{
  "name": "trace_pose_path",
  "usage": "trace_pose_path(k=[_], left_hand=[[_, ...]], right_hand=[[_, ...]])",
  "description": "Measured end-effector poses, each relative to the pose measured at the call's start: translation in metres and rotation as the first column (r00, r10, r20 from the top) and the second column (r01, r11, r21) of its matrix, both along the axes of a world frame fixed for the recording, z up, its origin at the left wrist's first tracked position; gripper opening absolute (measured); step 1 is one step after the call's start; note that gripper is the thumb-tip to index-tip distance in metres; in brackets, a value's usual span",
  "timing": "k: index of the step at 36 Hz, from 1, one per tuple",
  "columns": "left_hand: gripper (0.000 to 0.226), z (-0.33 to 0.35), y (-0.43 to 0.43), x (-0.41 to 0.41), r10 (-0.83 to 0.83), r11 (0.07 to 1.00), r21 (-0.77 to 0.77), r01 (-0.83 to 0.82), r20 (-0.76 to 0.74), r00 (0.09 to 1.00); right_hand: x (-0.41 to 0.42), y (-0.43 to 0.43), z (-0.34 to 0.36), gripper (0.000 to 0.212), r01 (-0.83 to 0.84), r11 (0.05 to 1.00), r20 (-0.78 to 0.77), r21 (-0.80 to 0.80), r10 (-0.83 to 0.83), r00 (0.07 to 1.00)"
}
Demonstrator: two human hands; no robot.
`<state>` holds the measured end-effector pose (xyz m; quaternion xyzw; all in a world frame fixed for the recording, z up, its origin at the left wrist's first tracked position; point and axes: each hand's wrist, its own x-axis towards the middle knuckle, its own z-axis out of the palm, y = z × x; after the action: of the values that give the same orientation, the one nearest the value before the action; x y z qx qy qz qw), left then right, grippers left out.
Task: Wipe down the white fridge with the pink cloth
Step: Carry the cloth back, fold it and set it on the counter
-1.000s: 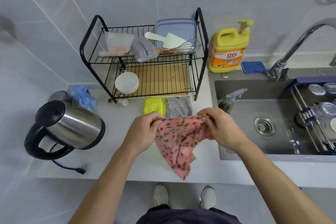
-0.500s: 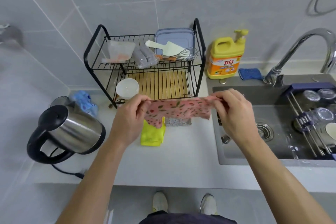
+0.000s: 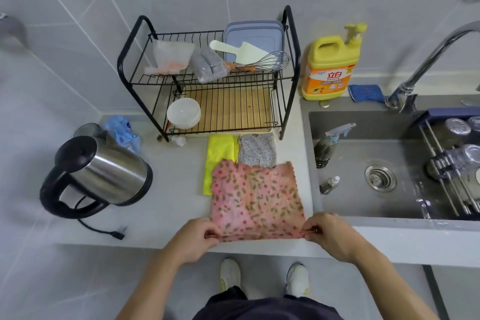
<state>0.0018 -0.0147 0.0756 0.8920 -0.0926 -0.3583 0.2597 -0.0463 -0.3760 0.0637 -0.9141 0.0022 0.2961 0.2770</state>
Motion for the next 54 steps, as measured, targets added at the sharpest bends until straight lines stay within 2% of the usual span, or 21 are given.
trace_pose_path(k=[4, 6, 9, 13, 16, 18, 20, 22, 26, 29, 33, 36, 38, 41, 43, 45, 48, 50, 54], left_hand=[[0.011, -0.002, -0.001, 0.007, 0.002, 0.999, 0.05, -0.001, -0.01, 1.0], [0.016, 0.0, -0.001, 0.013, 0.038, 0.998, 0.057, -0.038, 0.0, 0.999], [0.019, 0.006, -0.004, 0.028, 0.123, 0.992, 0.023, -0.124, 0.059, 0.991], [0.023, 0.014, -0.015, 0.051, 0.198, 0.98, -0.037, -0.194, 0.215, 0.956], [0.024, 0.016, -0.027, 0.068, 0.345, 0.937, -0.168, -0.306, 0.304, 0.888], [0.03, 0.01, -0.033, 0.076, 0.487, 0.87, -0.262, -0.419, 0.314, 0.815], [0.039, -0.001, -0.035, 0.08, 0.568, 0.823, -0.255, -0.508, 0.321, 0.758], [0.041, -0.014, -0.034, 0.077, 0.596, 0.803, -0.172, -0.571, 0.284, 0.751], [0.029, -0.041, -0.033, 0.057, 0.586, 0.802, 0.0, -0.597, 0.189, 0.788], [0.021, -0.053, -0.034, 0.044, 0.603, 0.781, 0.059, -0.622, 0.186, 0.775], [0.013, -0.058, -0.037, 0.044, 0.616, 0.771, 0.066, -0.633, 0.175, 0.768], [0.011, -0.056, -0.04, 0.049, 0.613, 0.778, 0.069, -0.624, 0.131, 0.779], [0.015, -0.055, -0.04, 0.05, 0.642, 0.761, 0.055, -0.647, 0.083, 0.762], [0.02, -0.054, -0.035, 0.049, 0.695, 0.719, 0.001, -0.696, -0.014, 0.718], [0.015, -0.055, -0.03, 0.045, 0.744, 0.651, -0.073, -0.756, -0.136, 0.654], [0.006, -0.054, -0.025, 0.04, 0.749, 0.609, -0.084, -0.789, -0.266, 0.606], [0.014, -0.056, -0.013, 0.032, 0.712, 0.629, -0.026, -0.777, -0.381, 0.589], [0.022, -0.056, -0.008, 0.026, 0.678, 0.676, 0.027, -0.737, -0.414, 0.607], [0.03, -0.056, -0.005, 0.019, 0.631, 0.754, 0.104, -0.648, -0.386, 0.673]], right_hand=[[0.011, -0.001, 0.005, 0.015, -0.058, 0.997, -0.113, -0.045, 0.053, 0.992], [0.019, -0.001, 0.01, 0.02, -0.034, 0.999, -0.114, -0.025, 0.031, 0.993], [0.033, 0.001, 0.012, 0.02, 0.061, 0.998, -0.042, -0.023, -0.062, 0.997], [0.058, 0.004, 0.007, 0.015, 0.201, 0.979, 0.12, 0.041, -0.205, 0.971], [0.076, 0.011, 0.0, 0.012, 0.328, 0.936, 0.293, 0.127, -0.351, 0.889], [0.083, 0.017, -0.004, 0.029, 0.431, 0.879, 0.345, 0.203, -0.476, 0.809], [0.084, 0.021, -0.008, 0.044, 0.532, 0.814, 0.304, 0.234, -0.58, 0.755], [0.079, 0.023, -0.015, 0.048, 0.6, 0.782, 0.235, 0.172, -0.624, 0.745], [0.056, 0.03, -0.032, 0.039, 0.671, 0.741, 0.031, -0.009, -0.671, 0.741], [0.043, 0.038, -0.042, 0.035, 0.69, 0.723, -0.012, -0.047, -0.691, 0.723], [0.047, 0.047, -0.04, 0.028, 0.704, 0.71, -0.021, -0.016, -0.705, 0.709], [0.053, 0.049, -0.039, 0.016, 0.686, 0.726, -0.069, -0.043, -0.687, 0.723], [0.055, 0.048, -0.037, 0.017, 0.687, 0.725, -0.098, -0.05, -0.688, 0.719], [0.053, 0.043, -0.031, 0.024, 0.712, 0.701, -0.155, -0.041, -0.708, 0.689], [0.048, 0.038, -0.03, 0.025, 0.716, 0.696, -0.17, -0.047, -0.712, 0.681], [0.042, 0.033, -0.03, 0.021, 0.721, 0.691, -0.196, -0.05, -0.715, 0.672], [0.031, 0.026, -0.033, 0.02, 0.703, 0.706, -0.241, -0.078, -0.698, 0.674], [0.024, 0.023, -0.036, 0.018, 0.702, 0.707, -0.257, -0.081, -0.696, 0.671], [0.019, 0.022, -0.036, 0.025, 0.713, 0.698, -0.289, -0.057, -0.696, 0.658]])
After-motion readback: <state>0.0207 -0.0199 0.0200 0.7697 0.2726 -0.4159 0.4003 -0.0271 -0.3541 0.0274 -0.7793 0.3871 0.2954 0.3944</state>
